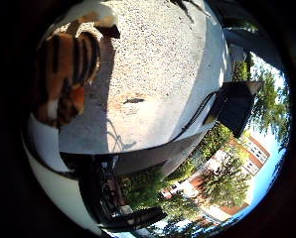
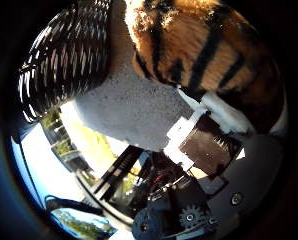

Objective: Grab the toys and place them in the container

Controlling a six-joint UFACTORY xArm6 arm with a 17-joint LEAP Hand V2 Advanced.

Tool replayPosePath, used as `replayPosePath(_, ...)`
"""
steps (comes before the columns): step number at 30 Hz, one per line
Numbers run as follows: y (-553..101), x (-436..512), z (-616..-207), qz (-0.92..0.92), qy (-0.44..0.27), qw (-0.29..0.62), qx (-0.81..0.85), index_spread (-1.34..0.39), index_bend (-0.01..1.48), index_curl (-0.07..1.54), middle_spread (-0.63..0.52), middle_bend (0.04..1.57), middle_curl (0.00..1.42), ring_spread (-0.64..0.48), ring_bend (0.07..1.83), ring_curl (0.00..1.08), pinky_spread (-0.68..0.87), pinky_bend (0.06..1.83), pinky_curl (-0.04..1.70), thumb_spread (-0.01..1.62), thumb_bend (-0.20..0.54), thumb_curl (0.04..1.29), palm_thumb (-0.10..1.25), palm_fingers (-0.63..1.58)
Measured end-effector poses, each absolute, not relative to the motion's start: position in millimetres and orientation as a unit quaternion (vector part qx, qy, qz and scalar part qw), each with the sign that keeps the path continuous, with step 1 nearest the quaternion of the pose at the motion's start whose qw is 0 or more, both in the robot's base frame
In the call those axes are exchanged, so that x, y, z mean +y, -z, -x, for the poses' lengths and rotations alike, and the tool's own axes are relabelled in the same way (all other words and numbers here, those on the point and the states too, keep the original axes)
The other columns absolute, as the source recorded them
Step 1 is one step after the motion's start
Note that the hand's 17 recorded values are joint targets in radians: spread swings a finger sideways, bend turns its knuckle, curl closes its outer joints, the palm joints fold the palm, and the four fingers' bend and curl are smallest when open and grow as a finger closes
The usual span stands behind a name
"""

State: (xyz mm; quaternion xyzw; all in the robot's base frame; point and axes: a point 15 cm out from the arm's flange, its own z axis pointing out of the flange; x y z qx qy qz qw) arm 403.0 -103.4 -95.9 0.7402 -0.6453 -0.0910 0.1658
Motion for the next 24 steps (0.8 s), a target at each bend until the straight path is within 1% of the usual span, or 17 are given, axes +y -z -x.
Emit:
replayPosePath(2, 86, -104, -418, -0.745, 0.08, 0.169, -0.641, -0.35, 0.22, 0.07, -0.13, 0.9, 0.74, 0.04, 1.24, 0.64, 0.35, 1.1, 0.65, 1.05, -0.031, 0.49, 0.87, 1.13)
replayPosePath(3, 79, -103, -427, -0.747, 0.074, 0.169, -0.639, -0.39, 0.25, 0.05, -0.14, 0.93, 0.77, 0.02, 1.25, 0.65, 0.33, 1.16, 0.68, 1.05, -0.008, 0.5, 0.9, 1.14)
replayPosePath(6, 43, -110, -450, -0.746, 0.053, 0.163, -0.644, -0.48, 0.31, 0.02, -0.16, 1.02, 0.84, -0.01, 1.28, 0.68, 0.31, 1.23, 0.74, 1.06, 0.021, 0.54, 0.99, 1.12)
replayPosePath(8, 17, -118, -455, -0.741, 0.046, 0.164, -0.65, -0.53, 0.36, 0.0, -0.16, 1.05, 0.87, -0.02, 1.3, 0.7, 0.29, 1.27, 0.77, 1.07, 0.017, 0.56, 1.0, 1.1)
replayPosePath(11, -27, -132, -451, -0.732, 0.045, 0.171, -0.658, -0.64, 0.45, -0.02, -0.17, 1.09, 0.92, -0.05, 1.33, 0.72, 0.26, 1.3, 0.82, 1.08, -0.005, 0.6, 1.0, 1.06)
replayPosePath(16, -99, -130, -437, -0.733, 0.053, 0.18, -0.654, -0.75, 0.53, -0.02, -0.18, 1.11, 0.97, -0.06, 1.35, 0.74, 0.23, 1.33, 0.86, 1.1, -0.01, 0.64, 1.01, 1.03)
replayPosePath(19, -147, -114, -428, -0.741, 0.065, 0.166, -0.647, -0.82, 0.59, -0.02, -0.19, 1.12, 0.99, -0.07, 1.36, 0.76, 0.22, 1.34, 0.89, 1.11, -0.012, 0.67, 1.0, 1.01)
replayPosePath(24, -214, -57, -404, -0.77, 0.1, 0.128, -0.617, -0.93, 0.66, -0.02, -0.19, 1.13, 1.03, -0.08, 1.38, 0.77, 0.2, 1.35, 0.92, 1.12, -0.014, 0.71, 0.98, 0.98)
